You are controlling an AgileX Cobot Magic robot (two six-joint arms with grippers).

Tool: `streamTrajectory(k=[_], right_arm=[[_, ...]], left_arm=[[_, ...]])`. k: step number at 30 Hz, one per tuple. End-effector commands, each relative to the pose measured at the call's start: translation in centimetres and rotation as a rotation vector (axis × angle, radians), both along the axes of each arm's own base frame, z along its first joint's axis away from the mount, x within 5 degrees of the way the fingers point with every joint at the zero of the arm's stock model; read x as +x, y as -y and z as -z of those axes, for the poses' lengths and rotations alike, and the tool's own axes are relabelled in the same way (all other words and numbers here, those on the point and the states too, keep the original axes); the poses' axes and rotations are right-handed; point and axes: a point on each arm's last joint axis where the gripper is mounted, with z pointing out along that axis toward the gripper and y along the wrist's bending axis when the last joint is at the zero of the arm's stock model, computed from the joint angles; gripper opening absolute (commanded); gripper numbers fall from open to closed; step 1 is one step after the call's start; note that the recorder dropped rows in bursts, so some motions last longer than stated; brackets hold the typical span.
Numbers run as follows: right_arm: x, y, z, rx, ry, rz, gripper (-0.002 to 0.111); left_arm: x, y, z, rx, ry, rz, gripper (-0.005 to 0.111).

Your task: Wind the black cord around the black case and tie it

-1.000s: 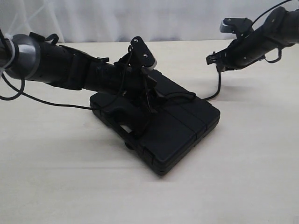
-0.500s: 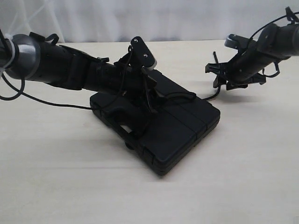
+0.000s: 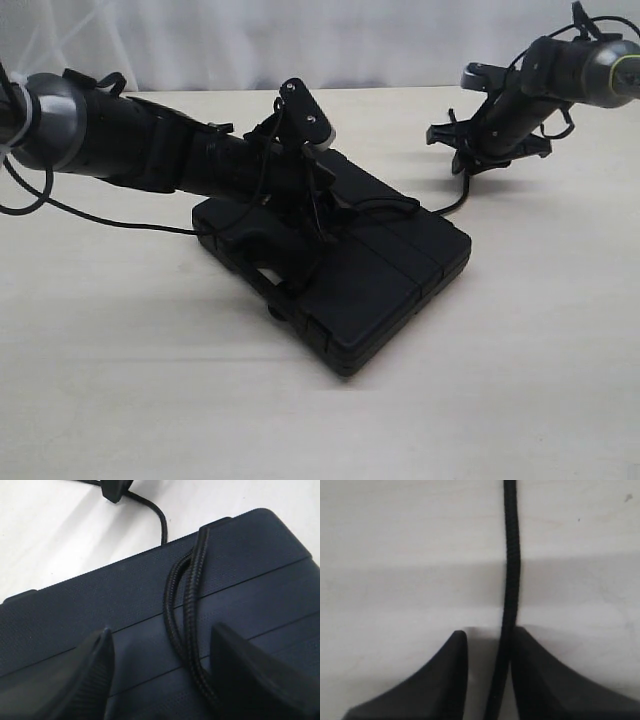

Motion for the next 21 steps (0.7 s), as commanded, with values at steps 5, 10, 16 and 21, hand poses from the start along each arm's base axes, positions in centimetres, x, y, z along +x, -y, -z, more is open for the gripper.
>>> streamTrajectory(k=[5,10,16,21], right_arm=[[-1.4,0.5,3.0,-0.104,-0.193,-0.106,0.004],[-1.9,-0.4,2.4,-0.109,-0.163,-0.150,0.004],[-4.4,-0.3,1.3,-0.126,-0.006,-0.156,0.004],[-7.3,-0.8,-0.4,-0.102,0.146,-0.242,0.004]], left_arm=[[0.0,0.1,-0.3,0.001,0.016,0.013,0.054],[0.0,0.1,-0.3,0.003,0.018,0.013,0.054],[0.1,0.0,-0.3,0.006,0.021,0.014,0.054],[0.1,0.0,-0.3,0.009,0.022,0.010,0.054]])
